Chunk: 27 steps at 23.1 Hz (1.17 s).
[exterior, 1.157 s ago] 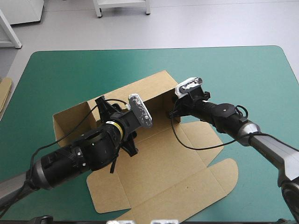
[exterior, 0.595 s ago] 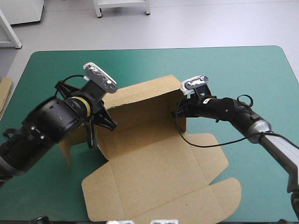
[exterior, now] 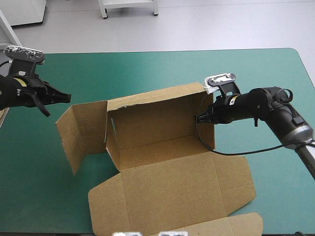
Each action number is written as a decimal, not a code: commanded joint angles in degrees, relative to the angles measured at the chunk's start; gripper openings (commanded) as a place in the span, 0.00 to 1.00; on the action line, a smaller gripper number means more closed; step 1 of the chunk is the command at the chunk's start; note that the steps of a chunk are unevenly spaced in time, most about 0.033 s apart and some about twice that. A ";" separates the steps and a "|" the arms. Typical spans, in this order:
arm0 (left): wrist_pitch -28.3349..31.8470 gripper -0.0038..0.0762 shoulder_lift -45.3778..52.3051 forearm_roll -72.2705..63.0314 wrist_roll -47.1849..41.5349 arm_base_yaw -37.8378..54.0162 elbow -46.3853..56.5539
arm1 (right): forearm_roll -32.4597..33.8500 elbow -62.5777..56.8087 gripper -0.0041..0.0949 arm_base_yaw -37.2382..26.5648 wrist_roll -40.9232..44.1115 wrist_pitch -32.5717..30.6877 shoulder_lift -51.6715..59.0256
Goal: Fold the box
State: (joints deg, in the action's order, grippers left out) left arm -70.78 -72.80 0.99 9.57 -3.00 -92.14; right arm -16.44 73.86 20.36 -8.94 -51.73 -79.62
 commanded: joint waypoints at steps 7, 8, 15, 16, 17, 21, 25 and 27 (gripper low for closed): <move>4.43 0.04 -2.82 -6.50 2.79 4.34 -1.72 | 0.44 10.67 0.04 -0.06 2.42 -11.88 -5.36; 4.43 0.04 -3.23 -6.50 2.79 4.34 -1.72 | 0.44 11.16 0.04 -0.06 2.42 -12.16 -6.42; 5.56 0.04 -5.92 -7.48 3.30 4.34 -1.72 | 0.78 12.94 0.04 -0.06 1.80 -11.28 -16.60; 5.56 0.04 -6.05 -7.48 3.56 4.34 -1.72 | 0.95 13.08 0.04 -0.06 1.76 -9.64 -17.79; 5.60 0.04 -6.05 -7.48 3.56 4.34 -1.72 | 0.95 13.08 0.04 -0.06 0.75 -7.09 -18.99; 5.60 0.04 -6.05 -7.36 3.72 4.44 -1.72 | 0.84 13.08 0.04 0.05 -6.03 2.25 -19.93; 5.74 0.04 -6.05 -7.49 4.05 4.44 -1.72 | 0.84 13.08 0.19 0.05 -6.04 3.49 -19.93; 5.74 0.04 -6.05 -7.49 4.29 4.44 -1.72 | 1.09 13.22 0.39 0.05 -5.36 3.49 -19.82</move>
State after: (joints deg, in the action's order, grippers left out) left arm -67.83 -80.63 -5.72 13.55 1.47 -92.14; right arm -15.75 85.78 20.50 -13.98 -49.19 -101.92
